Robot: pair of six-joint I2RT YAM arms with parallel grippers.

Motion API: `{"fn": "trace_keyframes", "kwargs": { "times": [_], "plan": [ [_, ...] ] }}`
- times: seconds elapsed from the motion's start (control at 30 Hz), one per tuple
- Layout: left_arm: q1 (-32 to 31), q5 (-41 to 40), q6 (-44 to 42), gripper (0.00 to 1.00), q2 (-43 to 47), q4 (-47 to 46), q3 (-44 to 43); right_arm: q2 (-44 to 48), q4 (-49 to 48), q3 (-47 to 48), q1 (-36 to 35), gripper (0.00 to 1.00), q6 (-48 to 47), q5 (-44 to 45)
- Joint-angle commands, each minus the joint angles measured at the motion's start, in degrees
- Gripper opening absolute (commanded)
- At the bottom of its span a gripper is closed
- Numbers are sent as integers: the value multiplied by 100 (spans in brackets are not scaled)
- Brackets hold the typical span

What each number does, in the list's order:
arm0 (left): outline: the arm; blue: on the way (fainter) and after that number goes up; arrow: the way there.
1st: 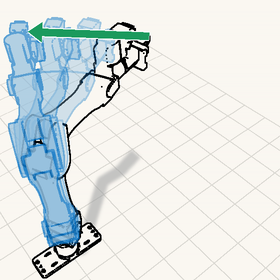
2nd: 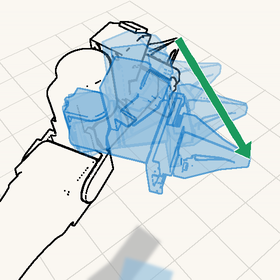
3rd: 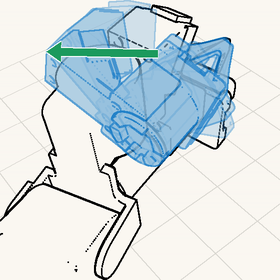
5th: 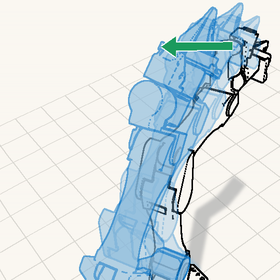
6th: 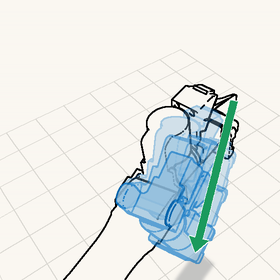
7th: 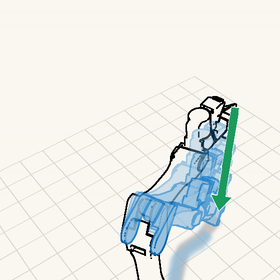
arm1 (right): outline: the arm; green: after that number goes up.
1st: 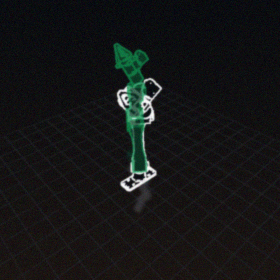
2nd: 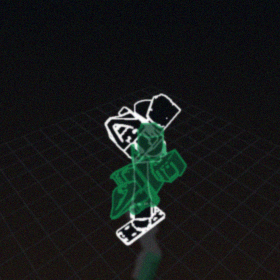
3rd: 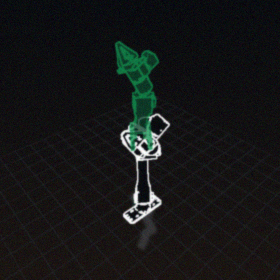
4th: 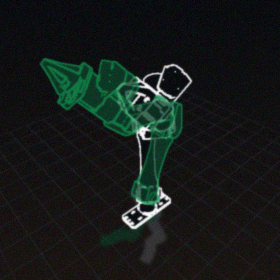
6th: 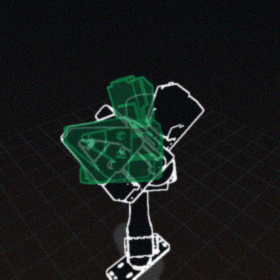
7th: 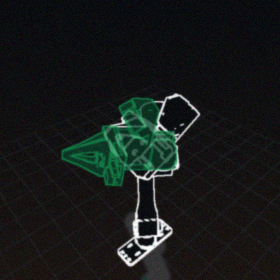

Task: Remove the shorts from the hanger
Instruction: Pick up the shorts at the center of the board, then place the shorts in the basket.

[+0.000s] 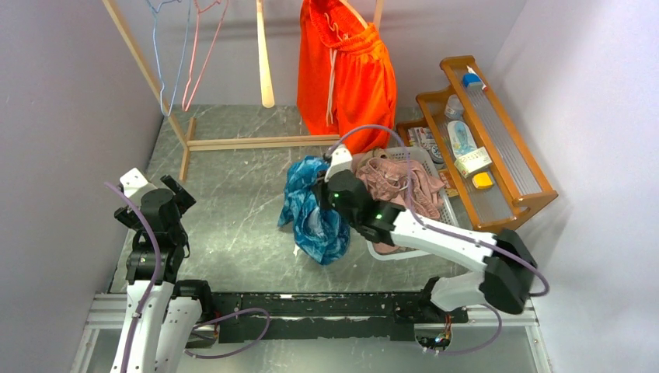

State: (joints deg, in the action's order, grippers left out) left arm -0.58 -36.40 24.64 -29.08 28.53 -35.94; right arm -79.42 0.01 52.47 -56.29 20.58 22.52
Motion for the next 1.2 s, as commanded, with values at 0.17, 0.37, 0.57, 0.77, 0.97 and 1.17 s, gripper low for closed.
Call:
{"fn": "trace_keyframes", "kwargs": {
  "times": [0.17,0.37,0.57,0.77,0.97,1.17],
  "plan": [
    [61,30,-47,99,77,-164,17,1435,403,844,4,0,-396,1333],
    [59,35,-47,99,83,-163,18,2309,738,1142,4,0,-815,2138],
    [58,51,-56,99,58,-171,18,2896,889,1343,4,0,-1271,2881],
    [59,87,-82,99,53,-188,17,3027,853,1023,8,0,-1658,3948],
    [60,95,-99,99,52,-207,26,2785,2019,408,716,0,-221,4417],
    [61,98,-91,99,50,-214,33,2772,2486,-254,2588,0,778,2605]
  ]
}}
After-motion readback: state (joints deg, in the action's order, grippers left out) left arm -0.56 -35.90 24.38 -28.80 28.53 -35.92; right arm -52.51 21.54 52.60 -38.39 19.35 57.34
